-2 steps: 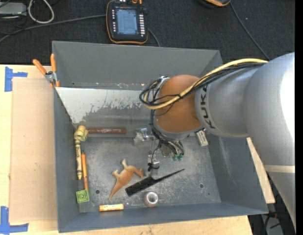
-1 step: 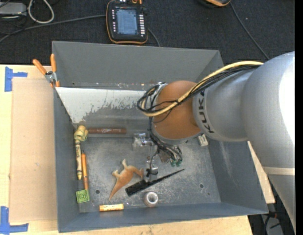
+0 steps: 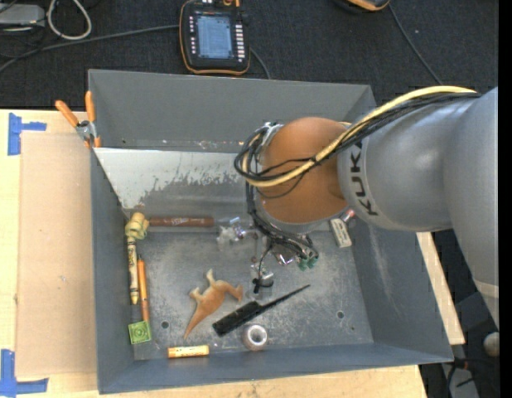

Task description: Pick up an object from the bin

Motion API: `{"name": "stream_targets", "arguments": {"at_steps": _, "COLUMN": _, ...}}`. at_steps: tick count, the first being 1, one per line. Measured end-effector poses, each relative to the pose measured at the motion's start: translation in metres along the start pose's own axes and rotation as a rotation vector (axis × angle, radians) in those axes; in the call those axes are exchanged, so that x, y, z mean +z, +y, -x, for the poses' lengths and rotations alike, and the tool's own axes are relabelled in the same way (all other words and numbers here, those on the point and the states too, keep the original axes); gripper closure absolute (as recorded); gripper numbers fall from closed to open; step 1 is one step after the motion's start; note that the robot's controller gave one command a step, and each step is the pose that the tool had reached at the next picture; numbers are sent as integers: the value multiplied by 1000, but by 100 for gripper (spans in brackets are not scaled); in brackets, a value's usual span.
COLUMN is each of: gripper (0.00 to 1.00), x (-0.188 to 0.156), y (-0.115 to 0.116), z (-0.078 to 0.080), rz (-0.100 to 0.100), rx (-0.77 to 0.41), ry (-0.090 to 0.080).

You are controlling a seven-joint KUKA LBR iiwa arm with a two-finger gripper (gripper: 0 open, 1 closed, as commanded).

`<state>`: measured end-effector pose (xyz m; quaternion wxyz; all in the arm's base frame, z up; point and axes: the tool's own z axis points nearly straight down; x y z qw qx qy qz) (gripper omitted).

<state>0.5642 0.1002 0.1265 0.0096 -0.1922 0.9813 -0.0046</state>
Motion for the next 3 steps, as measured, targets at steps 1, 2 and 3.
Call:
{"name": "stream_targets", "arguments": {"at_steps": 1, "gripper": 0, "x": 60, "y": 46, "z": -4, "rz": 6, "rx": 156, "ry": 20}}
{"name": "stream_targets", "arguments": {"at_steps": 2, "gripper": 0, "x": 57, "y": 45, "z": 4, "rz": 4, "rx": 136, "ry": 16}}
{"name": "stream_targets", "arguments": {"at_steps": 3, "gripper": 100, "x": 57, "y": 37, "z": -16, "rz": 8, "rx": -18, "ry": 21}}
